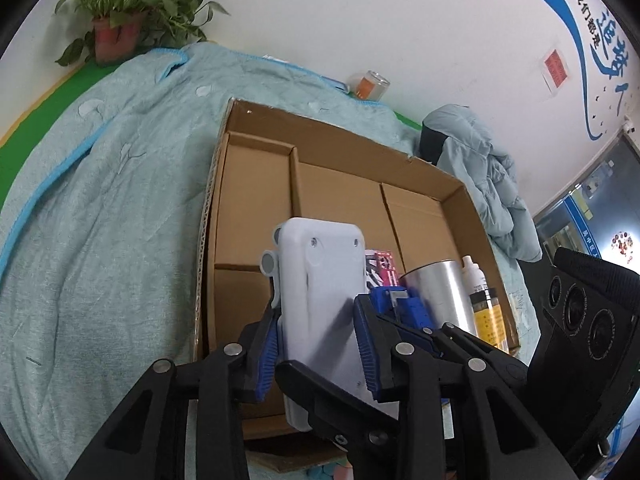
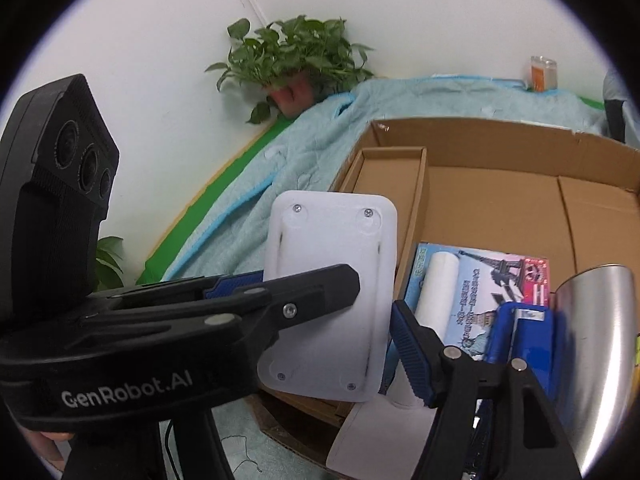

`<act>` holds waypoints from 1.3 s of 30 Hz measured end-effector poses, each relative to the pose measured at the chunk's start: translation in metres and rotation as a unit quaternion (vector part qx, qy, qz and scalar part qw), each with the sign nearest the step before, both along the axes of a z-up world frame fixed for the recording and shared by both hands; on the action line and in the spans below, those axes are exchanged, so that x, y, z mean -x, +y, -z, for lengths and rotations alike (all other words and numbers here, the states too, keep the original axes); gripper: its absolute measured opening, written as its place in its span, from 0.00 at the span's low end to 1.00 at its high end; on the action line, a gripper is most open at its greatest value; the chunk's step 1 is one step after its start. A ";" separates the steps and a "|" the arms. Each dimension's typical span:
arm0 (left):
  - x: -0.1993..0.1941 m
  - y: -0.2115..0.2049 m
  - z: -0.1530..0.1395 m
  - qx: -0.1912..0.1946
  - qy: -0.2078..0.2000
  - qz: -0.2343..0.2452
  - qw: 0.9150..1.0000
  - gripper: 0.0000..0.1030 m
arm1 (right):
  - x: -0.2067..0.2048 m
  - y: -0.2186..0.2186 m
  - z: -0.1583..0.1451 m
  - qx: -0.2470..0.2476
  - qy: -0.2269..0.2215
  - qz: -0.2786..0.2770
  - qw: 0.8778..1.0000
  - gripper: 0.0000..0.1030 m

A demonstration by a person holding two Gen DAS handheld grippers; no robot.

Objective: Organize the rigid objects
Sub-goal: 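Lift the white device with the left gripper and carry it into the box, then set the white device in the box compartment and open the left gripper, then move the left gripper to the pastel Rubik's cube and grasp it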

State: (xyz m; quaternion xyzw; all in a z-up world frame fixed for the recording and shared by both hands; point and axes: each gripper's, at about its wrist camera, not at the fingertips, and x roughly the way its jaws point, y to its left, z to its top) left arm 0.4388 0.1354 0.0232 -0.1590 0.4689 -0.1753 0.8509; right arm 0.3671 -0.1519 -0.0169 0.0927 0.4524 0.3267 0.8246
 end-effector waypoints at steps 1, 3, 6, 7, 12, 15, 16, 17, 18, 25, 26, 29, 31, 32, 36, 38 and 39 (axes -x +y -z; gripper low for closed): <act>-0.001 0.001 0.004 0.003 0.003 -0.002 1.000 0.31 | -0.002 0.000 0.002 -0.001 0.006 -0.005 1.000 0.67; -0.003 0.004 0.008 0.001 0.006 -0.009 1.000 0.30 | -0.005 0.000 0.005 -0.004 0.024 -0.018 1.000 0.67; 0.005 0.010 0.005 -0.025 -0.012 -0.036 0.999 0.38 | 0.008 -0.015 -0.004 -0.002 0.002 -0.017 1.000 0.81; 0.013 0.012 -0.001 -0.030 -0.027 -0.043 0.998 0.54 | 0.014 -0.022 -0.009 0.004 -0.017 -0.004 1.000 0.82; 0.079 0.003 -0.031 -0.079 -0.161 -0.085 0.980 1.00 | 0.075 -0.067 -0.018 0.058 -0.119 0.068 0.989 0.85; 0.104 -0.015 -0.031 -0.099 -0.168 -0.059 0.979 1.00 | 0.104 -0.090 -0.010 0.056 -0.135 0.095 0.985 0.85; 0.111 -0.019 -0.029 -0.097 -0.168 -0.056 0.979 1.00 | 0.116 -0.098 -0.008 0.049 -0.138 0.100 0.984 0.85; 0.121 -0.025 -0.026 -0.095 -0.167 -0.055 0.980 1.00 | 0.122 -0.103 -0.006 0.043 -0.138 0.102 0.984 0.85; 0.128 -0.030 -0.025 -0.095 -0.166 -0.053 0.980 1.00 | 0.127 -0.106 -0.005 0.038 -0.138 0.102 0.984 0.85; 0.163 -0.063 -0.004 -0.078 -0.140 -0.018 0.987 1.00 | 0.156 -0.121 0.000 0.043 -0.129 0.111 0.984 0.85; 0.168 -0.067 -0.003 -0.077 -0.137 -0.014 0.987 1.00 | 0.160 -0.124 -0.001 0.044 -0.131 0.115 0.984 0.85; 0.174 -0.074 0.000 -0.075 -0.135 -0.003 0.988 1.00 | 0.169 -0.135 -0.005 0.051 -0.140 0.134 0.980 0.85; 0.174 -0.077 0.004 -0.074 -0.130 0.005 0.989 1.00 | 0.172 -0.142 -0.004 0.052 -0.135 0.144 0.979 0.85; 0.174 -0.078 0.008 -0.076 -0.123 0.008 0.989 1.00 | 0.174 -0.144 -0.003 0.051 -0.133 0.149 0.979 0.85; 0.169 -0.074 0.029 -0.071 -0.099 0.014 0.993 1.00 | 0.178 -0.143 0.007 0.050 -0.134 0.131 0.981 0.85; 0.165 -0.069 0.043 -0.064 -0.075 0.012 0.995 1.00 | 0.176 -0.136 0.018 0.049 -0.118 0.101 0.987 0.85; 0.161 -0.066 0.049 -0.069 -0.060 0.007 0.996 0.99 | 0.175 -0.130 0.024 0.052 -0.107 0.084 0.989 0.85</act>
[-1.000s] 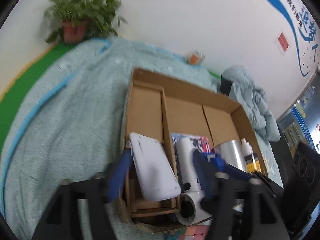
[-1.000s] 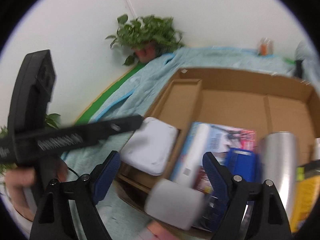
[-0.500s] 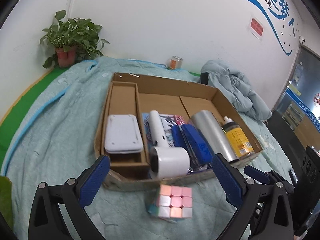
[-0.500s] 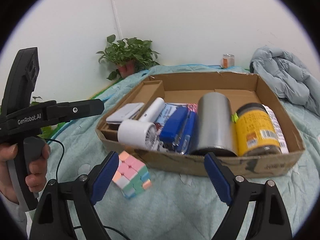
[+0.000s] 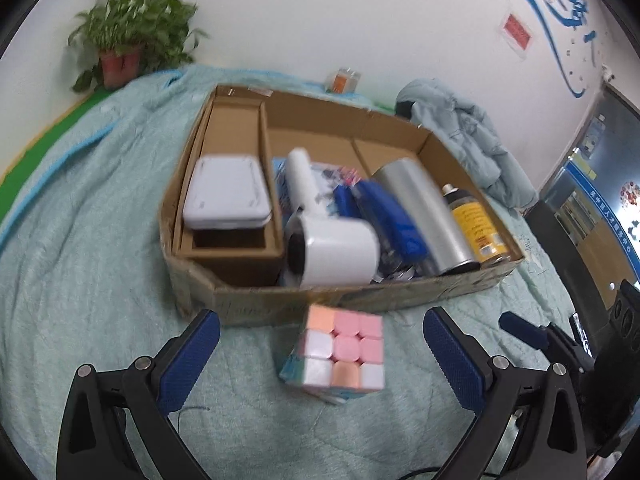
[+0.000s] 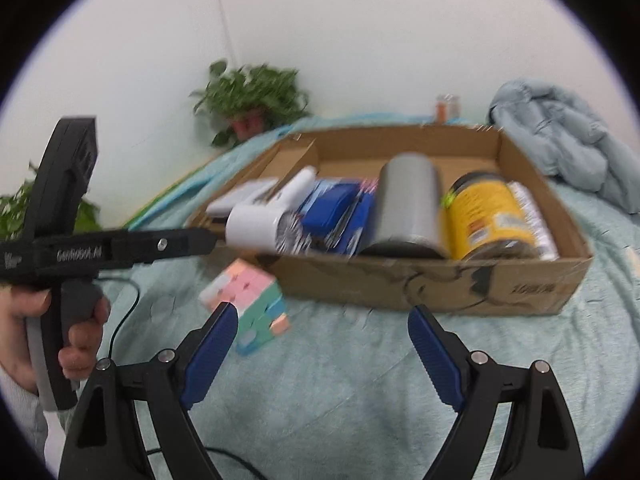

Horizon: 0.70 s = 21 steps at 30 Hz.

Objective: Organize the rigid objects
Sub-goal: 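Move the left gripper to the pastel Rubik's cube and grasp it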

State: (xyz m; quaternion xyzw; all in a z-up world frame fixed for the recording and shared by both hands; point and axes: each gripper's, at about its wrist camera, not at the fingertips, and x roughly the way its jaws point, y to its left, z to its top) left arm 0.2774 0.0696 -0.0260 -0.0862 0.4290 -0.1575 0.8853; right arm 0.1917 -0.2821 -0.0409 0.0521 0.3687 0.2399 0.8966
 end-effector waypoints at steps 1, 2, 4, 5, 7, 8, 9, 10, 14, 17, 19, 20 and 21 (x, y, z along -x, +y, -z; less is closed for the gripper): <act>-0.003 0.001 0.007 -0.010 0.019 -0.012 1.000 0.99 | -0.001 0.006 0.006 0.005 0.010 -0.017 1.000 0.85; -0.005 0.004 0.016 -0.010 0.036 -0.021 0.999 0.98 | -0.003 0.014 0.012 0.013 0.018 -0.035 0.999 0.85; -0.006 0.006 0.026 0.012 0.049 -0.020 0.999 0.98 | -0.009 0.034 0.025 0.026 0.043 -0.059 0.997 0.85; -0.006 0.007 0.029 0.018 0.053 -0.022 0.998 0.98 | -0.010 0.040 0.028 0.016 0.052 -0.068 0.996 0.85; -0.008 0.006 0.034 0.026 0.060 -0.019 0.998 0.98 | -0.013 0.054 0.034 -0.008 0.065 -0.089 0.994 0.85; -0.012 0.005 0.038 0.029 0.068 -0.011 0.997 0.97 | -0.014 0.059 0.036 -0.008 0.068 -0.091 0.994 0.85; -0.014 0.004 0.041 0.030 0.074 -0.008 0.997 0.95 | -0.015 0.064 0.039 -0.008 0.070 -0.089 0.993 0.84; -0.016 0.002 0.045 0.032 0.081 -0.006 0.996 0.95 | -0.017 0.067 0.041 -0.009 0.076 -0.086 0.993 0.84; -0.023 -0.007 0.059 0.049 0.109 0.023 0.993 0.87 | -0.021 0.069 0.043 -0.029 0.089 -0.089 0.992 0.84; -0.024 -0.016 0.068 0.066 0.130 0.041 0.989 0.78 | -0.023 0.068 0.046 -0.020 0.086 -0.086 0.992 0.83; -0.019 -0.022 0.072 0.074 0.139 0.042 0.987 0.78 | -0.023 0.061 0.050 -0.026 0.105 -0.082 0.991 0.73; -0.016 -0.026 0.074 0.079 0.145 0.053 0.985 0.78 | -0.021 0.057 0.051 -0.030 0.109 -0.083 0.990 0.72; -0.010 -0.031 0.074 0.087 0.149 0.065 0.983 0.78 | -0.017 0.051 0.051 -0.030 0.108 -0.080 0.991 0.72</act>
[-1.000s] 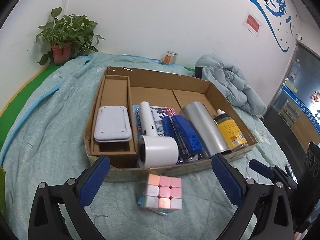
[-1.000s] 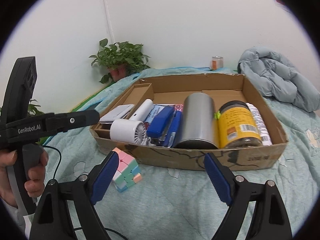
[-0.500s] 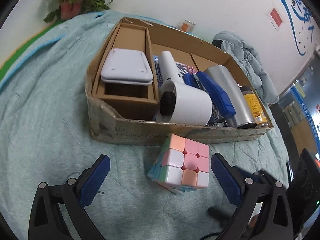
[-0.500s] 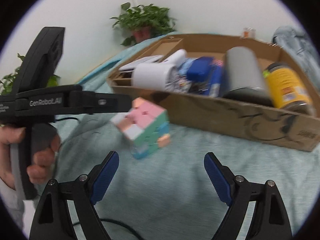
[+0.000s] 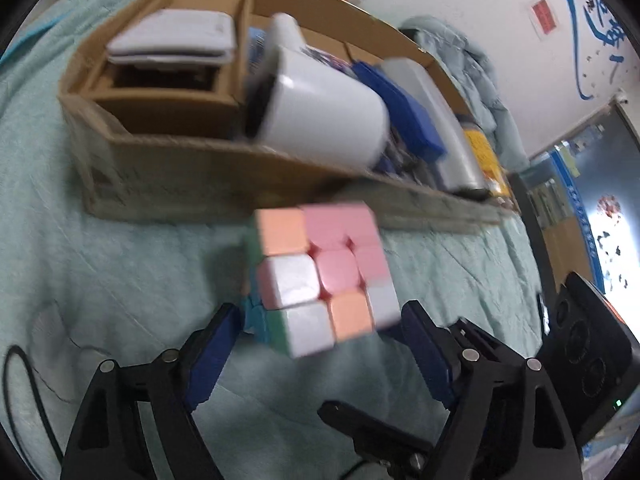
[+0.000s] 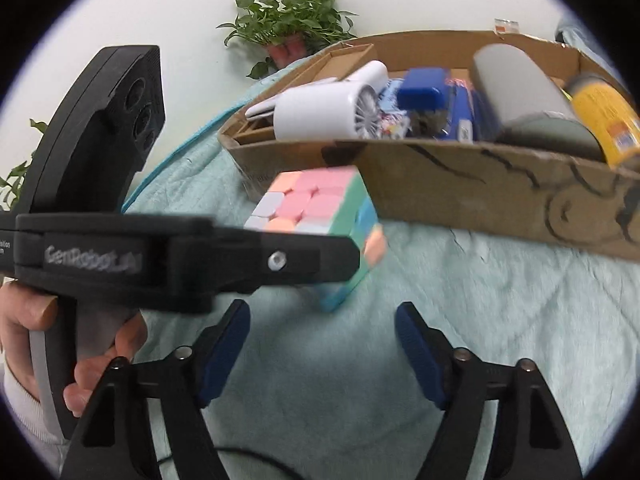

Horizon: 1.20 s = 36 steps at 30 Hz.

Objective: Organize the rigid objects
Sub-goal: 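Move the left gripper to the pastel Rubik's cube and grasp it, then lift the Rubik's cube with the left gripper and place it in the box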

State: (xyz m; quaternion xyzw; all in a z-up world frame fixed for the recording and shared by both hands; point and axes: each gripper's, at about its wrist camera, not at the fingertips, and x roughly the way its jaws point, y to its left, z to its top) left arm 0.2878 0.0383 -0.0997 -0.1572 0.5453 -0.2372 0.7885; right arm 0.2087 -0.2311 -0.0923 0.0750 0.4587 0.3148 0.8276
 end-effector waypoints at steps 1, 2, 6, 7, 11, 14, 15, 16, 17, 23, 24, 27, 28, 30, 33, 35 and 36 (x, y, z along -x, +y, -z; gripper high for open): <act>0.005 -0.005 0.000 0.011 0.003 0.010 1.000 0.78 | 0.003 -0.005 -0.001 0.001 -0.005 0.005 1.000 0.72; 0.011 -0.011 -0.001 0.021 0.006 0.023 0.999 0.78 | 0.007 -0.011 -0.001 0.001 -0.012 0.011 1.000 0.72; 0.024 -0.025 -0.008 0.016 -0.006 0.043 0.999 0.78 | 0.020 -0.043 -0.005 -0.001 -0.032 0.039 0.999 0.72; 0.024 -0.024 -0.010 0.019 -0.012 0.036 0.999 0.78 | 0.023 -0.046 -0.007 0.000 -0.035 0.040 0.999 0.72; 0.017 -0.002 -0.023 0.013 -0.049 -0.006 0.999 0.79 | 0.024 -0.037 -0.014 0.014 -0.056 0.021 0.998 0.72; 0.002 0.014 -0.025 0.015 -0.046 -0.033 0.998 0.79 | 0.014 -0.023 -0.017 0.014 -0.068 -0.001 0.998 0.72; 0.000 0.017 -0.023 0.015 -0.039 -0.040 0.998 0.79 | 0.007 -0.019 -0.019 0.013 -0.074 -0.010 0.997 0.72; -0.003 0.020 -0.019 0.016 -0.025 -0.050 0.998 0.79 | 0.002 -0.018 -0.019 0.009 -0.077 -0.016 0.997 0.72; -0.007 0.025 -0.017 0.021 -0.018 -0.052 0.998 0.79 | -0.005 -0.017 -0.018 0.003 -0.075 -0.024 0.997 0.72; -0.014 0.034 -0.005 0.068 0.003 -0.070 0.995 0.70 | -0.040 0.005 -0.004 0.006 -0.057 -0.081 0.995 0.61; -0.013 0.036 -0.002 0.071 0.007 -0.074 0.995 0.68 | -0.039 0.011 -0.002 0.008 -0.050 -0.096 0.994 0.59; -0.012 0.042 0.006 0.090 0.019 -0.088 0.992 0.65 | -0.024 0.021 0.000 -0.005 -0.035 -0.129 0.991 0.54; -0.011 0.044 0.006 0.095 0.018 -0.091 0.991 0.64 | -0.019 0.022 -0.001 -0.008 -0.037 -0.128 0.991 0.54; -0.006 0.047 0.008 0.093 0.017 -0.085 0.992 0.64 | -0.017 0.021 0.000 -0.012 -0.040 -0.117 0.992 0.54; -0.002 0.043 0.008 0.091 0.019 -0.079 0.993 0.64 | -0.030 0.019 0.006 -0.016 -0.020 -0.091 0.996 0.53; -0.002 0.038 0.008 0.090 0.018 -0.078 0.993 0.63 | -0.035 0.025 0.006 -0.011 -0.019 -0.096 0.995 0.51; -0.001 0.038 0.007 0.089 0.014 -0.080 0.993 0.63 | -0.039 0.032 0.006 0.006 -0.027 -0.096 0.995 0.51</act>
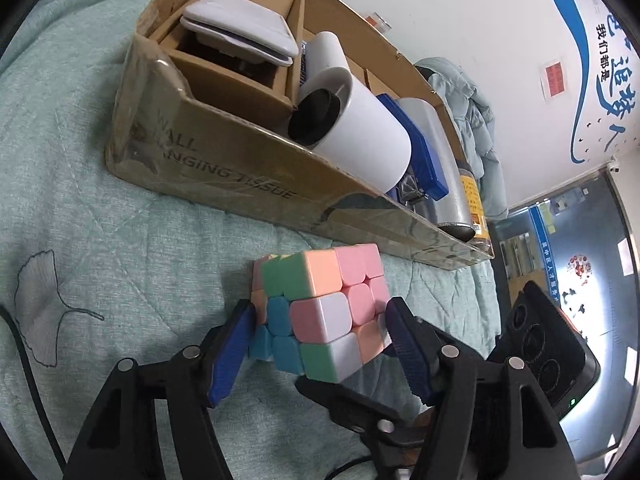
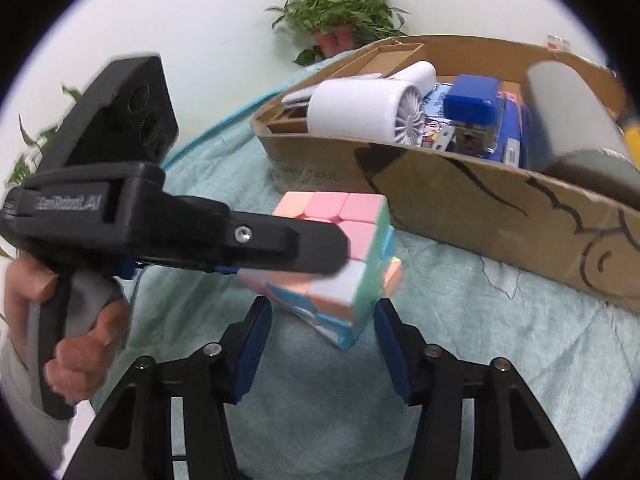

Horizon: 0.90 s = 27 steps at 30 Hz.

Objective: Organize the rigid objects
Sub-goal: 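Lift the Rubik's cube with the left gripper and place it in the box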

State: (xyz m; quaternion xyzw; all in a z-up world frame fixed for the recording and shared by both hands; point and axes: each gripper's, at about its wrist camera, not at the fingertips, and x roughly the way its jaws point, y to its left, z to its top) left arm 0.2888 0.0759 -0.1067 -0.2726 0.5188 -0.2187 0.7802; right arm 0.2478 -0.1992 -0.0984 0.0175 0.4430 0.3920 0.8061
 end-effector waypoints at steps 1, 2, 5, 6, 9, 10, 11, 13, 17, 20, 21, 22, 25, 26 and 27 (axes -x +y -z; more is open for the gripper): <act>0.000 -0.001 0.000 0.000 -0.002 -0.002 1.000 0.63 | -0.004 0.009 0.001 0.016 -0.003 -0.001 1.000 0.51; 0.001 0.000 0.000 0.001 -0.005 -0.005 1.000 0.63 | -0.005 0.012 0.003 0.023 -0.001 0.000 1.000 0.51; 0.005 -0.002 -0.002 -0.004 -0.014 -0.007 1.000 0.63 | -0.006 0.015 0.003 0.020 -0.003 0.009 1.000 0.49; 0.006 -0.003 -0.003 -0.007 -0.017 -0.008 1.000 0.63 | -0.003 0.013 0.002 0.017 -0.002 0.013 1.000 0.48; 0.012 -0.007 -0.008 -0.011 -0.025 -0.014 1.000 0.63 | 0.011 0.015 -0.005 0.026 -0.031 0.021 0.999 0.46; 0.015 -0.006 -0.011 -0.010 -0.028 -0.016 0.999 0.63 | 0.014 0.017 -0.009 0.029 -0.040 0.022 0.999 0.46; 0.019 -0.007 -0.016 -0.010 -0.034 -0.018 0.999 0.63 | 0.015 0.018 -0.012 0.030 -0.045 0.024 0.998 0.46; 0.023 -0.007 -0.024 -0.007 -0.043 -0.021 0.999 0.63 | 0.018 0.016 -0.019 0.022 -0.056 0.032 0.998 0.46; 0.027 -0.010 -0.048 -0.004 -0.067 -0.026 0.997 0.63 | 0.019 0.012 -0.038 0.020 -0.087 0.040 0.995 0.46; 0.027 -0.010 -0.068 -0.001 -0.091 -0.024 0.996 0.63 | 0.019 0.005 -0.052 0.021 -0.107 0.041 0.993 0.46; 0.025 -0.010 -0.075 0.001 -0.097 -0.022 0.995 0.63 | 0.017 0.005 -0.058 0.020 -0.114 0.042 0.992 0.46; 0.024 -0.010 -0.081 0.005 -0.103 -0.019 0.995 0.63 | 0.015 0.005 -0.064 0.022 -0.121 0.042 0.992 0.46; 0.017 -0.013 -0.103 0.006 -0.122 -0.008 0.992 0.63 | 0.013 -0.003 -0.082 0.017 -0.140 0.050 0.989 0.46; 0.012 -0.017 -0.114 -0.002 -0.132 -0.003 0.991 0.63 | 0.009 -0.005 -0.087 0.013 -0.142 0.053 0.988 0.46; 0.009 -0.019 -0.120 -0.004 -0.138 -0.001 0.990 0.63 | 0.006 -0.008 -0.091 0.011 -0.147 0.057 0.987 0.46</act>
